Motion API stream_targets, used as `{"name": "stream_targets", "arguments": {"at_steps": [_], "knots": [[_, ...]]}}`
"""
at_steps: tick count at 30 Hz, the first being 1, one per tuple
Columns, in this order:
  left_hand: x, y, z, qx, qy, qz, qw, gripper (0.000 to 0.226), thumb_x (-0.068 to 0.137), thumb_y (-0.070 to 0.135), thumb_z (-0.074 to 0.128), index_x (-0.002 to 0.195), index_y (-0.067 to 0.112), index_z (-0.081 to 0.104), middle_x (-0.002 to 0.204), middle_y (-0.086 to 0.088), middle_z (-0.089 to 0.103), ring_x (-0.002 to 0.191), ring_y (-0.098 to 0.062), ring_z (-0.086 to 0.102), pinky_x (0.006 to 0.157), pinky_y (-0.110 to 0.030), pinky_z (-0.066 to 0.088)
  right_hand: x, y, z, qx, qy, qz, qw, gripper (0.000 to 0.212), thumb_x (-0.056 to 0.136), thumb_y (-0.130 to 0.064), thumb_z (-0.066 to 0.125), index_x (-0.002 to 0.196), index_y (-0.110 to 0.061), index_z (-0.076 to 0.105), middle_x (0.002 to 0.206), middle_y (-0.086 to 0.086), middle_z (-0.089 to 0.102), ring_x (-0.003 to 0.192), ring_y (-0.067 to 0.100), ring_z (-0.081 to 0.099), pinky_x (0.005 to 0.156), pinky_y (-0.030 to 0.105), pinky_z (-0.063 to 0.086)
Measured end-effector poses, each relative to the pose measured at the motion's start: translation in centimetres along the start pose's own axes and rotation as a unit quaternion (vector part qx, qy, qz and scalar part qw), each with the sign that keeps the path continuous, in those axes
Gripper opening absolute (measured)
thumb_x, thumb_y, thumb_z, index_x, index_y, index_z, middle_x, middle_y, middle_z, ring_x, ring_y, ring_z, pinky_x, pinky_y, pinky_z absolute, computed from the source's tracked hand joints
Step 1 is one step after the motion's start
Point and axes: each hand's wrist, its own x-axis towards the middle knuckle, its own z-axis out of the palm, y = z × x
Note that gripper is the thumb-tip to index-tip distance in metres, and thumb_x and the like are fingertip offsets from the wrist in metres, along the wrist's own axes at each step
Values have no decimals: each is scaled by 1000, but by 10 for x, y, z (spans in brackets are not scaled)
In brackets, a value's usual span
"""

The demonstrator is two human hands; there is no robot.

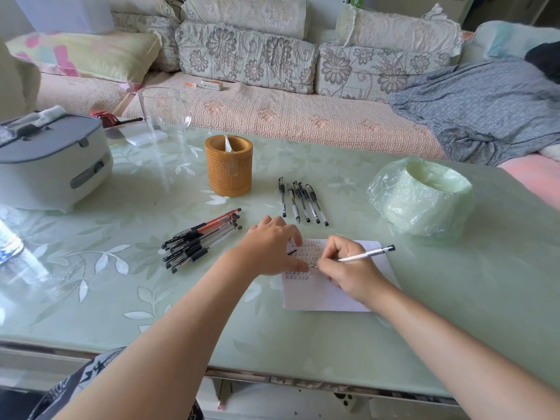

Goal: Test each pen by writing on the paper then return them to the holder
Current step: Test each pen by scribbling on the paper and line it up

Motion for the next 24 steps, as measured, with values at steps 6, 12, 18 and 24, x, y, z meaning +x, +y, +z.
{"name": "stream_targets", "arguments": {"at_steps": [6, 12, 18, 24], "knots": [[-10, -14, -24, -26, -29, -19, 999, 43, 82, 51, 69, 118, 29, 59, 108, 8, 57, 94, -11, 54, 84, -29, 48, 3, -5, -3, 67, 29, 24, 997, 17, 91, 3, 61, 88, -13, 66, 62, 4, 56, 50, 14, 46, 42, 23, 31], [-16, -14, -24, -3, -19, -44, 999, 39, 79, 53, 70, 110, 30, 61, 99, 11, 59, 88, -10, 57, 82, -30, 52, 10, -15, -5, 56, -3, 26, 998, 37, 102, 1, 38, 126, -18, 60, 93, 10, 70, 56, 20, 56, 41, 28, 42], [-10, -4, -17, 15, 5, -50, 999, 25, 80, 49, 71, 95, 30, 67, 94, 10, 61, 86, -11, 59, 79, -33, 54, 17, -30, -16, 160, -11, 31, 987, 41, 101, 4, 37, 135, -12, 53, 110, 21, 64, 61, 25, 61, 45, 31, 48], [-12, -8, -21, -34, 36, -54, 997, 19, 83, 35, 74, 96, 25, 64, 92, 11, 67, 82, -11, 61, 74, -28, 53, 19, -35, -19, 27, 10, -3, 1000, 30, 98, 3, 41, 105, -19, 59, 94, 6, 60, 59, 20, 58, 49, 32, 46]]}}
